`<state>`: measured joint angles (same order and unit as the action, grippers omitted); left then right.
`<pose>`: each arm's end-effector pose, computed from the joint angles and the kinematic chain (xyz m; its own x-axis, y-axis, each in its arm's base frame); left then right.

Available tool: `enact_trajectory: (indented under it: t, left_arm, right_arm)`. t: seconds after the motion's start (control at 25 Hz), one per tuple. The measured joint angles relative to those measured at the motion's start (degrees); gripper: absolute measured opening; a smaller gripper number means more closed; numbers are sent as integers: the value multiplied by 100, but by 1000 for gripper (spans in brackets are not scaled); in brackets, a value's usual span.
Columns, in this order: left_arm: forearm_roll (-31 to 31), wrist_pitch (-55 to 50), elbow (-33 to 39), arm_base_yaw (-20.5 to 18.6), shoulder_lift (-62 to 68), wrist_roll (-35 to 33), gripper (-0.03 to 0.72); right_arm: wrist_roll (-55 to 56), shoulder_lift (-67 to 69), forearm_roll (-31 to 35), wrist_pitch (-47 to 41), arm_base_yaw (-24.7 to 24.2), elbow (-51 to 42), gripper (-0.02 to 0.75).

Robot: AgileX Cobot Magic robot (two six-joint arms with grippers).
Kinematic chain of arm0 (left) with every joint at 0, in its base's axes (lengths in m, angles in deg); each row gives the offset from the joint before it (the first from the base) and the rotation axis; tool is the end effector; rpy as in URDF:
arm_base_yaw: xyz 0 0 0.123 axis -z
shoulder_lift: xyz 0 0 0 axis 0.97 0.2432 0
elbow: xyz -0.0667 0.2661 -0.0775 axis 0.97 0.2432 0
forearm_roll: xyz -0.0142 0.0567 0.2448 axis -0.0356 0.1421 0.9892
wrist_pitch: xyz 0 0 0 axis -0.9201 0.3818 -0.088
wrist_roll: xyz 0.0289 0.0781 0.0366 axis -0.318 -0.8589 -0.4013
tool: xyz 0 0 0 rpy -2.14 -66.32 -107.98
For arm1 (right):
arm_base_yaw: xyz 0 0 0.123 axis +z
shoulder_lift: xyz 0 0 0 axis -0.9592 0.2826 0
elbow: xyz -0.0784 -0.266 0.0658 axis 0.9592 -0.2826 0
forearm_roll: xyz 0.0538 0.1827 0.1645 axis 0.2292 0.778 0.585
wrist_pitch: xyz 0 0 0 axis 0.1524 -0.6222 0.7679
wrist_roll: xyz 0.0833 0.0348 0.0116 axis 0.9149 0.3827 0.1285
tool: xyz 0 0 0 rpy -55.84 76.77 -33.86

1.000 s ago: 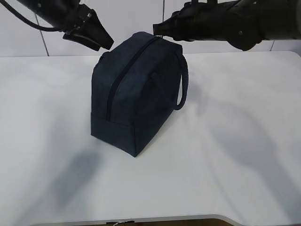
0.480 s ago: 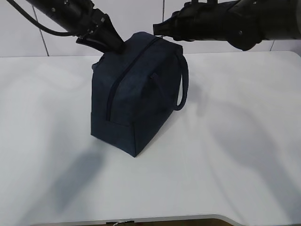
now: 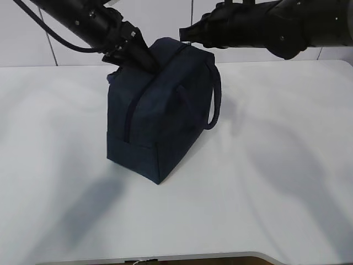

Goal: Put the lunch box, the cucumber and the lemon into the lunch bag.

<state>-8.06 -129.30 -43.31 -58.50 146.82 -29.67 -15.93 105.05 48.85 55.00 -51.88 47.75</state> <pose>0.4253 -0.1967 0.2747 -0.7065 0.4524 -0.5442 0.7039 0.5287 -0.4743 0.4289 0.1712 0.2697 -0.3410 -0.1087 -0.9338 -0.3650 0.9307 0.0250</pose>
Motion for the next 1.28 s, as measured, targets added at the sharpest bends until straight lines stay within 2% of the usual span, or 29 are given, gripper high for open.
enact_trajectory:
  t: [0.08,0.12,0.16,0.28,0.36,0.72,1.16,1.28]
  left_arm:
    - [29,0,0,62,74,0,366]
    - [99,0,0,71,99,0,330]
    - [186,0,0,83,124,0,284]
    - [464,10,-12,94,124,0,76]
    - [631,20,-21,94,100,0,29]
    - [972,31,-21,256,-3,258,9]
    - [1238,42,-21,424,-108,769,9]
    - [1237,53,172,436,-279,853,9]
  right_arm:
    - [0,0,0,0,0,0,6]
    - [0,0,0,0,0,0,6]
    - [0,0,0,-2,0,0,6]
    - [0,0,0,-63,0,0,6]
    - [0,0,13,-214,0,0,6]
    - [0,0,678,-709,0,13,6]
    - [0,10,1775,-746,-105,13,6]
    - [0,45,1999,-707,-125,13,6]
